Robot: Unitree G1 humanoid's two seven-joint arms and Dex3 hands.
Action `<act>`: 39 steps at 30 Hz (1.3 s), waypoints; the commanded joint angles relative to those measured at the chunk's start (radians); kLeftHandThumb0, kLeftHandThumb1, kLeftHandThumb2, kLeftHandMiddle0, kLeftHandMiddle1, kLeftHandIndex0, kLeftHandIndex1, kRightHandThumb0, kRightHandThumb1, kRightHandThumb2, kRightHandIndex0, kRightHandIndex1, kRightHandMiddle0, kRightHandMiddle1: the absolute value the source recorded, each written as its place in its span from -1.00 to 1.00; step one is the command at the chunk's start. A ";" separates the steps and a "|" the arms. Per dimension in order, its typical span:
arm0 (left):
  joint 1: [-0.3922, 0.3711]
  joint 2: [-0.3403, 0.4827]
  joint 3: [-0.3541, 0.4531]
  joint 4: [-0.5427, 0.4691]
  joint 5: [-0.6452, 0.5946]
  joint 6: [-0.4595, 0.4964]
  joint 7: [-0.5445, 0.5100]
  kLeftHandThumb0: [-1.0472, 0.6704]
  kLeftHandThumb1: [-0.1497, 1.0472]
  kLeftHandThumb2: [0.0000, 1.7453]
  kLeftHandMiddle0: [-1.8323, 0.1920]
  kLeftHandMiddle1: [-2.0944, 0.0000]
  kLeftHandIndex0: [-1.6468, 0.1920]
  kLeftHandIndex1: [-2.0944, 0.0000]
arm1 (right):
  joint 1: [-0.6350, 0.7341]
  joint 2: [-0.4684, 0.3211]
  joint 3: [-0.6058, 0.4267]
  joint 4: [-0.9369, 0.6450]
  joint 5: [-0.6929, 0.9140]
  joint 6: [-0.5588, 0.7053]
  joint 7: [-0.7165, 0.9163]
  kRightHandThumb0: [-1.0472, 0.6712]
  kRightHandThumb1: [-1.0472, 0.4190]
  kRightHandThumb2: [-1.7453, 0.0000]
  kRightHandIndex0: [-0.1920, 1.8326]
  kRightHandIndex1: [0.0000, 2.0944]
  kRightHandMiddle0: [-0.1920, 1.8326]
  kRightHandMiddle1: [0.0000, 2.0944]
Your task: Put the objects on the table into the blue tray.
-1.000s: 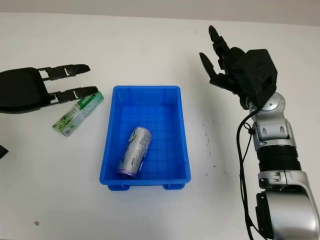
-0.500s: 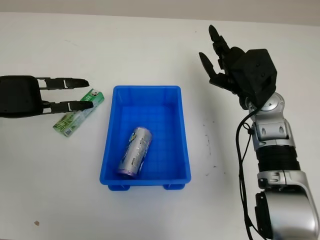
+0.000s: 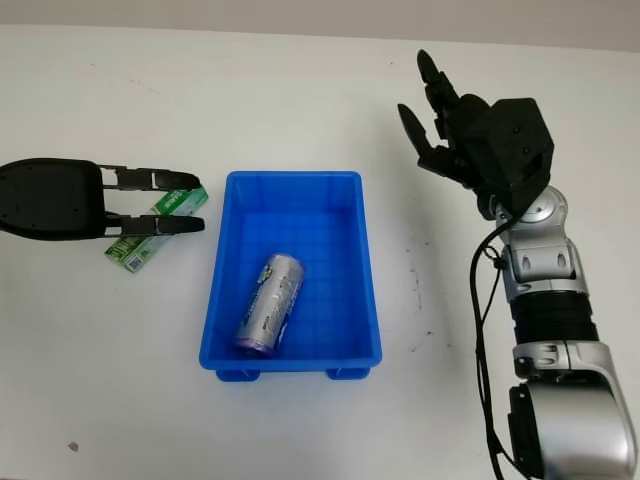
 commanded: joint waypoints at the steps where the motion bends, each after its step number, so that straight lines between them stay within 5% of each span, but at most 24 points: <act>1: -0.037 0.000 -0.019 0.011 -0.008 -0.014 -0.012 0.05 1.00 -0.41 0.92 0.95 0.89 0.94 | 0.007 0.001 -0.014 -0.017 0.012 0.002 0.002 -0.43 -1.00 0.22 -1.00 -1.00 -1.00 -1.00; 9: -0.032 -0.019 -0.071 0.005 0.007 0.032 -0.033 0.07 1.00 -0.64 0.54 0.75 0.58 0.76 | 0.020 -0.002 -0.019 -0.040 0.017 0.024 -0.005 -0.44 -1.00 0.22 -1.00 -1.00 -1.00 -1.00; 15: -0.020 -0.033 -0.082 0.024 -0.019 0.044 0.022 0.08 1.00 -0.81 0.63 -0.23 0.71 -0.24 | 0.025 -0.001 -0.023 -0.051 0.033 0.032 -0.001 -0.44 -1.00 0.22 -1.00 -1.00 -1.00 -1.00; 22: -0.003 -0.044 -0.088 0.046 -0.047 0.076 0.042 0.08 1.00 -0.81 0.59 -0.95 0.79 -0.51 | 0.027 -0.001 -0.023 -0.056 0.032 0.033 0.002 -0.44 -1.00 0.23 -1.00 -1.00 -1.00 -1.00; 27: 0.001 -0.043 -0.078 0.048 -0.088 0.060 0.010 0.06 1.00 -0.76 0.49 -1.00 0.85 -0.67 | 0.025 0.001 -0.026 -0.057 0.039 0.043 0.009 -0.46 -1.00 0.23 -1.00 -1.00 -1.00 -1.00; 31: -0.001 -0.039 -0.061 0.039 -0.132 0.035 -0.075 0.05 1.00 -0.63 0.66 -1.00 0.96 -0.95 | 0.027 0.005 -0.029 -0.057 0.040 0.045 0.007 -0.46 -1.00 0.23 -1.00 -1.00 -1.00 -1.00; 39: 0.025 -0.031 0.036 0.039 -0.286 -0.039 -0.317 -0.21 1.00 -0.53 0.40 -1.00 0.80 -1.00 | 0.030 0.004 -0.028 -0.075 0.038 0.053 0.006 -0.43 -1.00 0.23 -1.00 -1.00 -1.00 -1.00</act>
